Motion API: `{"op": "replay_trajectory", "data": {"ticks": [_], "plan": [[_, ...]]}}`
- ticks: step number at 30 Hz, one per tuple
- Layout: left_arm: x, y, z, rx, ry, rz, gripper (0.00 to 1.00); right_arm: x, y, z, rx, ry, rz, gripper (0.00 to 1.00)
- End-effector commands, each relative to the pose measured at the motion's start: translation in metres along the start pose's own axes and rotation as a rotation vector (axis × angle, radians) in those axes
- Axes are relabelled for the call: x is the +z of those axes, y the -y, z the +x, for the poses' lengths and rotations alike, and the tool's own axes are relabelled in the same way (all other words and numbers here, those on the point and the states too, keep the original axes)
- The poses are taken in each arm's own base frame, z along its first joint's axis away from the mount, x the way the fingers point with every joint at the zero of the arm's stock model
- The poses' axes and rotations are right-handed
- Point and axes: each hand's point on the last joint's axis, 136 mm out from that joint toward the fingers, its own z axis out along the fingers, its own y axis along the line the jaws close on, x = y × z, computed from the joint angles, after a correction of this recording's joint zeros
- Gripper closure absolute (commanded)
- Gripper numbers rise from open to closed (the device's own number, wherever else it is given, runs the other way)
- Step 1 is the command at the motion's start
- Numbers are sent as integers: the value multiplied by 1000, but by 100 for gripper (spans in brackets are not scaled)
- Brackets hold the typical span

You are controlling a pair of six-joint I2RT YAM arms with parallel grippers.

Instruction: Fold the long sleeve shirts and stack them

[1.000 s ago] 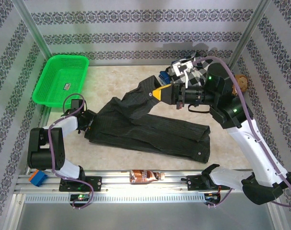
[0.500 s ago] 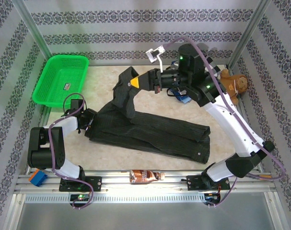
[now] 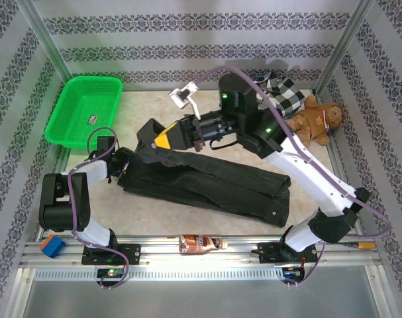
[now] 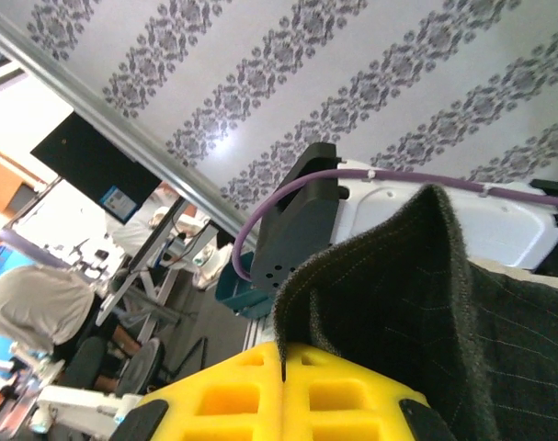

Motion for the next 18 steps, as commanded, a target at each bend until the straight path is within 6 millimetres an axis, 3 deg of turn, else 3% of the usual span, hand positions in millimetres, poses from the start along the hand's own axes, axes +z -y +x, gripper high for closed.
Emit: {"op": "replay_trajectory", "data": {"ticks": [1,6,11,14,18], "plan": [[9,-71,29,-67,-97,-214,28,26,0,7,20,-59,-63,97],[-6,-58,17,-57,-71,-189,15,53,4,32,75,-135,-97,97],[-29,-37,0,-38,-24,-150,10,73,27,54,138,-176,-76,96],[-49,-11,-13,5,12,-101,9,77,46,52,155,-147,-20,91],[-79,21,-27,74,56,-47,9,66,70,35,151,-65,96,95]]}}
